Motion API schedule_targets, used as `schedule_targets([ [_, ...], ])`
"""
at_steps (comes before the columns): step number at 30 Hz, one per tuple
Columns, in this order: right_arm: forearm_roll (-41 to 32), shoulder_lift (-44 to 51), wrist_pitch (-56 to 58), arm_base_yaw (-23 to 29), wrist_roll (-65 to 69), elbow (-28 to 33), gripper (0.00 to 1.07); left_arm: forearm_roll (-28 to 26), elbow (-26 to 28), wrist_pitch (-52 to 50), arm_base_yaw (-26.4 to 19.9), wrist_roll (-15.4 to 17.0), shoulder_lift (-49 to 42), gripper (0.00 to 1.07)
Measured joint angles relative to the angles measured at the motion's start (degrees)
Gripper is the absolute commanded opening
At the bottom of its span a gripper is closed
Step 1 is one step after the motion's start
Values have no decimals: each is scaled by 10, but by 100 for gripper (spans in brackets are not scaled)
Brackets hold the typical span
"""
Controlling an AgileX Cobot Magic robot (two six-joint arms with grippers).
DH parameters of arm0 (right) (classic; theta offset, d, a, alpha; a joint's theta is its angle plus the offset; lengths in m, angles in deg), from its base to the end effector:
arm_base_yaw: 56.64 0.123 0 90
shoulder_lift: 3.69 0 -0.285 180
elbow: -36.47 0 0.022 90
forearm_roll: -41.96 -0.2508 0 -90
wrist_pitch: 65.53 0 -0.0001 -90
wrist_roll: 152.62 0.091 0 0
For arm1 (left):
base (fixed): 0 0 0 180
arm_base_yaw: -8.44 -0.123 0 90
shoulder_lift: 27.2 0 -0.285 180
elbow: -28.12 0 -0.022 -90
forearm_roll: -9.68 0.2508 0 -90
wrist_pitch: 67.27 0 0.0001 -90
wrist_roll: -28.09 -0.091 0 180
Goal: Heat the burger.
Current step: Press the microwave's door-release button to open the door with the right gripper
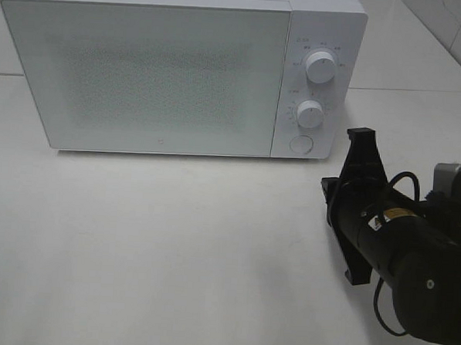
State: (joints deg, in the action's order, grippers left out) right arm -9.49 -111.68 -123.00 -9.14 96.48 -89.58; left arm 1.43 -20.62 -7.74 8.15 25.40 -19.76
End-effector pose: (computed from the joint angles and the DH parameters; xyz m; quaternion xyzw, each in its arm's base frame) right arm 0.2113 0.1418 0.1307 0.5348 0.6230 0.3925 0.4144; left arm -0.0049 -0.0113 0.2789 0.0198 0.8443 -0.0581 0.5324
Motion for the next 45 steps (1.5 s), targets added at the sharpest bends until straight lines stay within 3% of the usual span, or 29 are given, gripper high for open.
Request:
schedule_targets([
  [5,12,-19,1,-7,4,-18,0,0,0,0,0,0,0,98],
  [20,111,-36,49,-121,13,-97,0,0,0,0,0,0,0,98],
  [45,170,-172,71,-170,103,-210,0,0,0,0,0,0,0,98],
])
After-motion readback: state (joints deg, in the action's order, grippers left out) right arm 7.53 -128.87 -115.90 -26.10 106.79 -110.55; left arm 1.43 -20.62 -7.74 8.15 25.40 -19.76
